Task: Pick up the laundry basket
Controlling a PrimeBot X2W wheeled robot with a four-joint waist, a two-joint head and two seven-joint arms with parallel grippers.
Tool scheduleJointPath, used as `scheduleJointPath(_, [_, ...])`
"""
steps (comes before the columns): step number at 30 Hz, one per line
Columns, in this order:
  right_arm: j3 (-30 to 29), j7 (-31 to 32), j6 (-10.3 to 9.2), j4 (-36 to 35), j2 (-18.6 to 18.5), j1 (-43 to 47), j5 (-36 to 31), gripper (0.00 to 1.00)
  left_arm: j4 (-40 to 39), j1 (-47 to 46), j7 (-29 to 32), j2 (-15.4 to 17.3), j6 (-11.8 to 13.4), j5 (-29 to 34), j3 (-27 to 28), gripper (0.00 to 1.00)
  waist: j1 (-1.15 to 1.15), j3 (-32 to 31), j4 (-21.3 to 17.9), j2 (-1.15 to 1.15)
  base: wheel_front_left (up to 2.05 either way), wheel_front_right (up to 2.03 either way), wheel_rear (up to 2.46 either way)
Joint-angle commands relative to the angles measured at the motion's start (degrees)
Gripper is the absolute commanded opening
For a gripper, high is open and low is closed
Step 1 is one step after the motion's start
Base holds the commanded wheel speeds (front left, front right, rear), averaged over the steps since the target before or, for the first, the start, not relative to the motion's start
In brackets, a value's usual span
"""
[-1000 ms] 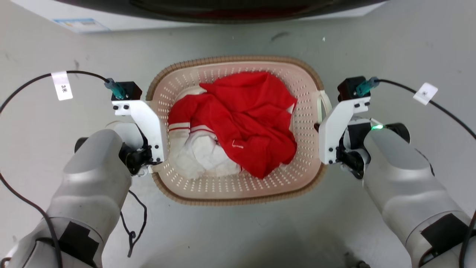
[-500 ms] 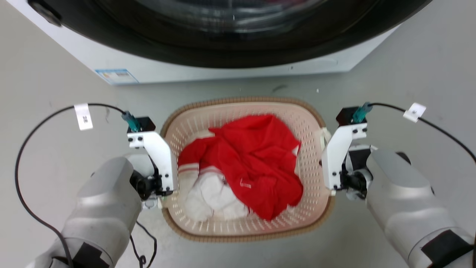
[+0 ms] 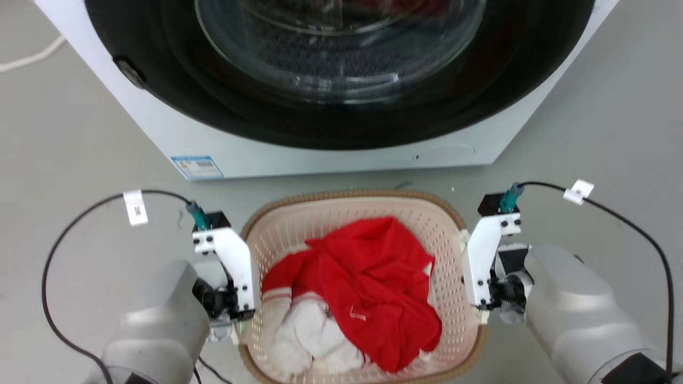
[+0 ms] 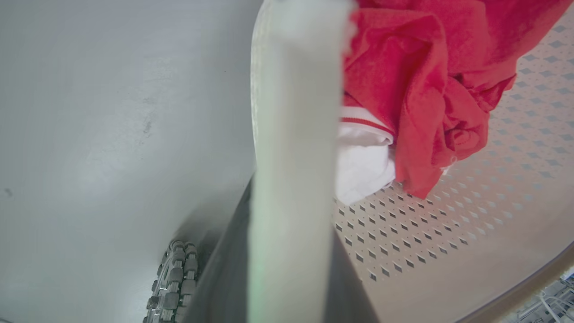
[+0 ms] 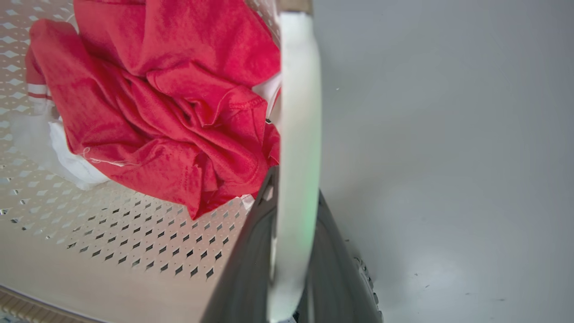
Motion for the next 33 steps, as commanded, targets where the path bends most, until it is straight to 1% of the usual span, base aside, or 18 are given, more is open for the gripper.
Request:
scheduleJointPath(1, [0.5,0.5,-0.01,0.1,0.0,1.3,0.3,0.00,0.0,0.8,0.5,-0.6,-0.3,-0.9,0.2,0.00,0.01,-2.2,0.1,0.00,0.00,0.00,0.00])
scheduleJointPath(11, [1.0,2.7,0.00,0.1,0.5,5.3,0.7,0.00,1.0,4.9,1.9,-1.8,-0.3,-2.2,-0.1,0.00,0.01,-7.9,0.5,0.00,0.00,0.00,0.00])
scheduleJointPath(17, [0.8,4.2,0.00,0.1,0.2,7.6,0.7,0.00,1.5,6.6,2.7,-1.9,-0.3,-2.8,-0.2,0.00,0.01,-11.3,0.5,0.00,0.00,0.00,0.00])
scheduleJointPath(26, [0.4,6.0,-0.01,0.1,-0.7,7.9,-0.2,0.00,1.9,8.2,2.9,-1.7,-0.3,-2.9,-0.5,0.00,0.01,-15.5,0.3,0.00,0.00,0.00,0.00])
scheduleJointPath(33, [-0.2,7.2,-0.02,0.2,-0.8,7.5,-0.7,0.00,2.1,8.5,2.5,-1.5,-0.3,-2.9,-0.8,0.00,0.01,-17.1,0.0,0.00,0.00,0.00,0.00])
